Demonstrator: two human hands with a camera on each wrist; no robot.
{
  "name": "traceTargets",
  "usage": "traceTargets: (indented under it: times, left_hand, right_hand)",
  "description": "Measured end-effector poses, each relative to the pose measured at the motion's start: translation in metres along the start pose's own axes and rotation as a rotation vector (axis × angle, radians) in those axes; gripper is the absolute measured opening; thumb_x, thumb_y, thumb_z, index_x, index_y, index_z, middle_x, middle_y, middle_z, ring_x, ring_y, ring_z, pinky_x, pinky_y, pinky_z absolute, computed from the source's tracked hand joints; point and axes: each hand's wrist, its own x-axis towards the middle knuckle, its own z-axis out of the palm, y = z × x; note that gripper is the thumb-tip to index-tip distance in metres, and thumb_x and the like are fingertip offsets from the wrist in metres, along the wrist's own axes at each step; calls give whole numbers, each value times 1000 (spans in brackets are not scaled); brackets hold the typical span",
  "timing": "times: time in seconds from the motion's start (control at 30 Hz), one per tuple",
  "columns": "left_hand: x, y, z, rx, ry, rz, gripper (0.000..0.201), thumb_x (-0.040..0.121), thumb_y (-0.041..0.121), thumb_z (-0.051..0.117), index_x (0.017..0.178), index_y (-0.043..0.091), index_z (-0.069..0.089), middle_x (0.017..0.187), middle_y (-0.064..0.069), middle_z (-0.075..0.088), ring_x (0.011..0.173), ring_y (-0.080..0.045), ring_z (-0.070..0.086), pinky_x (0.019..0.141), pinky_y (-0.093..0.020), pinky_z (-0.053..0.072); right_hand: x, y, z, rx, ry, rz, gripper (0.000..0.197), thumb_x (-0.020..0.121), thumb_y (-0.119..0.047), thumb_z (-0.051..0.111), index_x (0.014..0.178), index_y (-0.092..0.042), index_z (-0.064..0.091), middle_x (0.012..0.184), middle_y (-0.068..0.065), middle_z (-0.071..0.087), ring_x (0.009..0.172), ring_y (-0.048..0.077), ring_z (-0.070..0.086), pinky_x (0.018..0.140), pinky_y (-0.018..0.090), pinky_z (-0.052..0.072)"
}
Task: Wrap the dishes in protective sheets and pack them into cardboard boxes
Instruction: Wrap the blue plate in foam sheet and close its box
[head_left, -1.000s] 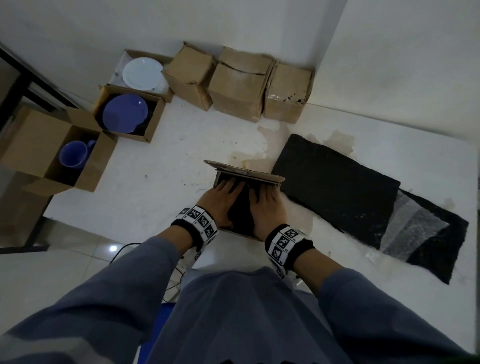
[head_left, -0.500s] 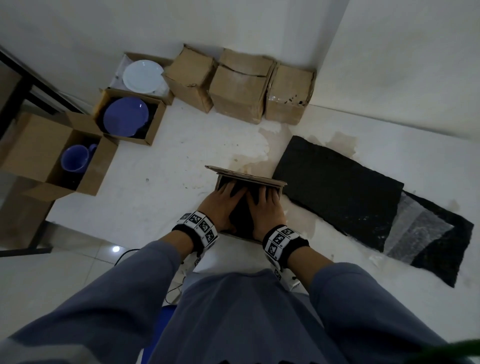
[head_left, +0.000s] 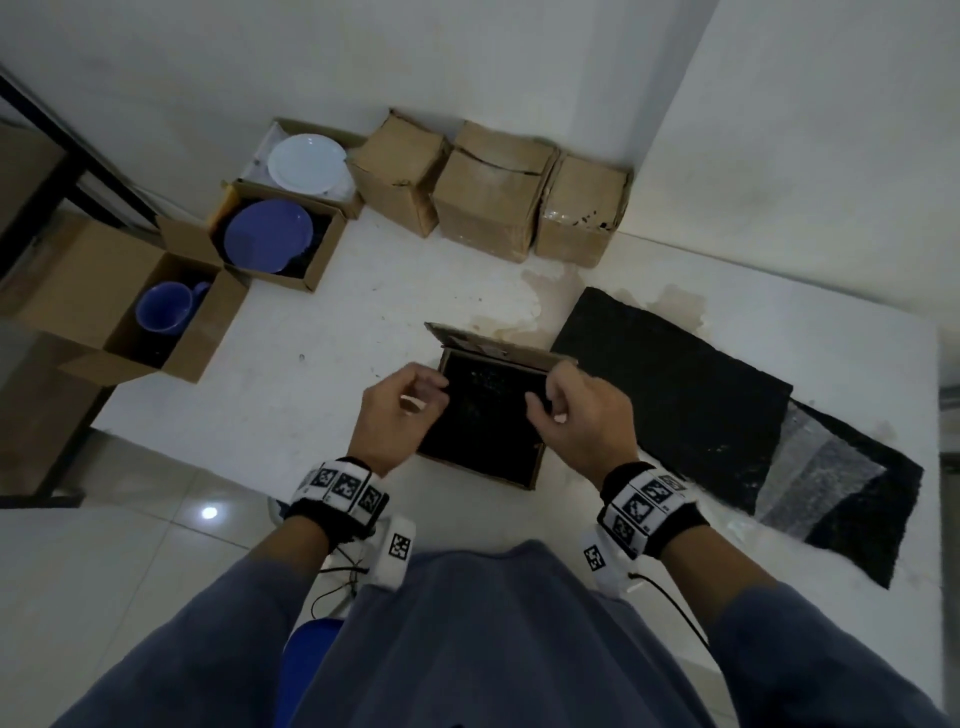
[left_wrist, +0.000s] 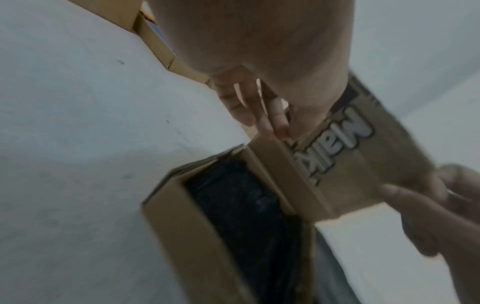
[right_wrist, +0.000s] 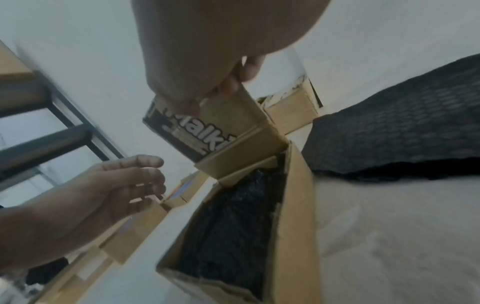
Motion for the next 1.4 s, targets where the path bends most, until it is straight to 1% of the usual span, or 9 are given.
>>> traceTargets:
  times: [0.1, 0.23, 0.47, 0.63, 0.77, 0.93, 1.13, 1.23, 1.4]
  left_hand:
    - [10, 25, -1, -172, -6, -127, 7, 90, 23, 71, 93, 16, 69, 82, -7, 71, 79, -13, 68, 72, -23, 51]
    - [9, 45, 0, -275, -104, -265, 36, 99, 46, 53, 102, 15, 71, 93, -4, 75, 90, -23, 71, 78, -33, 50]
    - [-9, 53, -5, -420, -118, -497, 50, 97, 55, 50, 99, 11, 72, 92, -7, 77, 88, -22, 73, 77, -31, 52]
    - [-36, 23, -2, -471, -229, -726, 34, 98, 39, 57, 110, 9, 68, 99, -8, 77, 88, -22, 74, 73, -27, 54]
    - [-51, -2, 7, -409, -128, -775, 33, 93, 29, 67, 113, 4, 67, 83, -2, 76, 70, -14, 72, 58, -20, 49]
    - [-59, -30, 11, -122, 96, -660, 41, 78, 30, 81, 107, 16, 55, 90, -5, 69, 76, -16, 67, 57, -23, 43]
    - [-66, -53, 7, 218, 27, -191, 41, 81, 26, 76, 116, 26, 55, 116, 1, 45, 105, -15, 53, 85, -29, 49]
    - [-63, -59, 4, 392, -115, 55, 34, 83, 24, 75, 115, 31, 65, 126, 8, 44, 114, -9, 50, 83, -30, 52]
    - [-49, -64, 4, 362, -131, 60, 18, 84, 20, 77, 100, 25, 71, 119, 8, 51, 96, -8, 57, 77, -37, 56]
  right_hand:
    - [12, -14, -12, 31, 119, 37, 28, 84, -26, 72, 99, -18, 50, 65, -17, 36, 48, 6, 38, 44, 21, 33]
    - [22, -23, -20, -56, 119, 104, 40, 87, -31, 67, 124, -21, 55, 64, -12, 51, 50, 9, 50, 43, 26, 42]
    - [-9, -4, -10, -63, -3, -163, 11, 88, -26, 63, 84, -24, 72, 72, -9, 65, 58, 14, 61, 48, 32, 47]
    - [-38, -1, 5, -42, -240, -258, 11, 78, -28, 68, 79, -19, 62, 76, -3, 58, 63, 21, 55, 49, 32, 43]
    - [-49, -1, 25, 6, -412, -191, 25, 72, -29, 74, 84, -16, 57, 88, 0, 52, 72, 23, 51, 60, 32, 41]
    - [-58, 4, 45, 104, -474, 9, 19, 75, -28, 74, 83, -19, 59, 94, -6, 49, 80, 14, 49, 69, 31, 46]
    - [-62, 8, 56, 156, -493, 116, 15, 73, -19, 77, 79, -20, 64, 95, -6, 51, 84, 12, 51, 74, 31, 50]
    - [-58, 9, 55, 117, -551, 117, 16, 74, -24, 77, 80, -21, 62, 98, -6, 51, 85, 13, 52, 73, 33, 50]
    - [-45, 11, 55, 35, -606, 99, 19, 73, -30, 75, 80, -21, 60, 99, -6, 51, 86, 16, 52, 73, 36, 49]
